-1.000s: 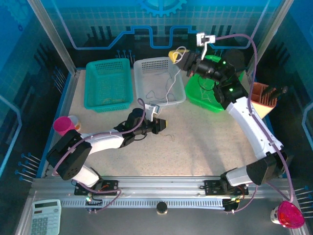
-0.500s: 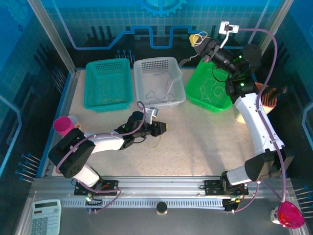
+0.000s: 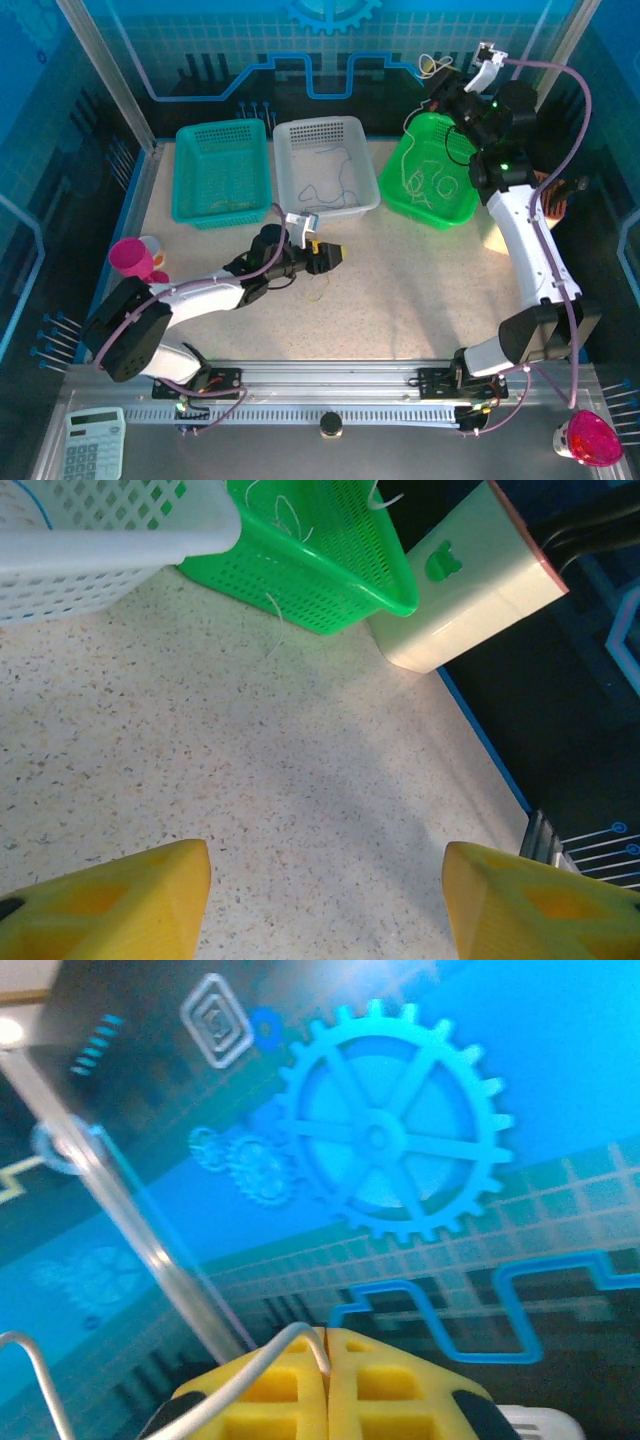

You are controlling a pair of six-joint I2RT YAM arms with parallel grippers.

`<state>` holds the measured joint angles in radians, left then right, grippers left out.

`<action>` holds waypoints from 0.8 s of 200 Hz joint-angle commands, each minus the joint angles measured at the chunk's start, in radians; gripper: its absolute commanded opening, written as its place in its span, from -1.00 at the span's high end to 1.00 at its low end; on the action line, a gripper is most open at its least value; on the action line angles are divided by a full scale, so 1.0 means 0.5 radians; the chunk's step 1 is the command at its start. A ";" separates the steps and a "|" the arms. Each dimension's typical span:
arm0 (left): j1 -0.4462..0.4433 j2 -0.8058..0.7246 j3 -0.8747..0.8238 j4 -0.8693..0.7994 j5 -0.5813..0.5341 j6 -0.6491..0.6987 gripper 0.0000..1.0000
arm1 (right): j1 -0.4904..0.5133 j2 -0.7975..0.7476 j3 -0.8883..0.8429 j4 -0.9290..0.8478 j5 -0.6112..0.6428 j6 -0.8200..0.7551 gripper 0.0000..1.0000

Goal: Untangle the cables

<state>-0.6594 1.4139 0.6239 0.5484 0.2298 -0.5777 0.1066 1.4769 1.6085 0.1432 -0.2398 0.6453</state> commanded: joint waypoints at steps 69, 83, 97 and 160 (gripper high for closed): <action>-0.005 -0.367 0.098 -0.253 -0.043 0.007 -0.44 | -0.069 0.239 0.120 -0.178 0.746 -0.202 1.00; -0.004 -0.400 0.110 -0.285 -0.047 0.017 -0.45 | -0.068 0.263 0.123 -0.167 0.767 -0.216 1.00; -0.004 -0.426 0.119 -0.319 -0.052 0.026 -0.46 | -0.071 0.284 0.138 -0.164 0.784 -0.231 1.00; -0.004 -0.472 0.116 -0.367 -0.076 0.034 -0.47 | -0.171 0.383 0.469 -0.233 0.781 -0.229 1.00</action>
<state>-0.6594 1.1973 0.6556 0.3855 0.2119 -0.5770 0.0521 1.6596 1.7584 0.0265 0.1261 0.5434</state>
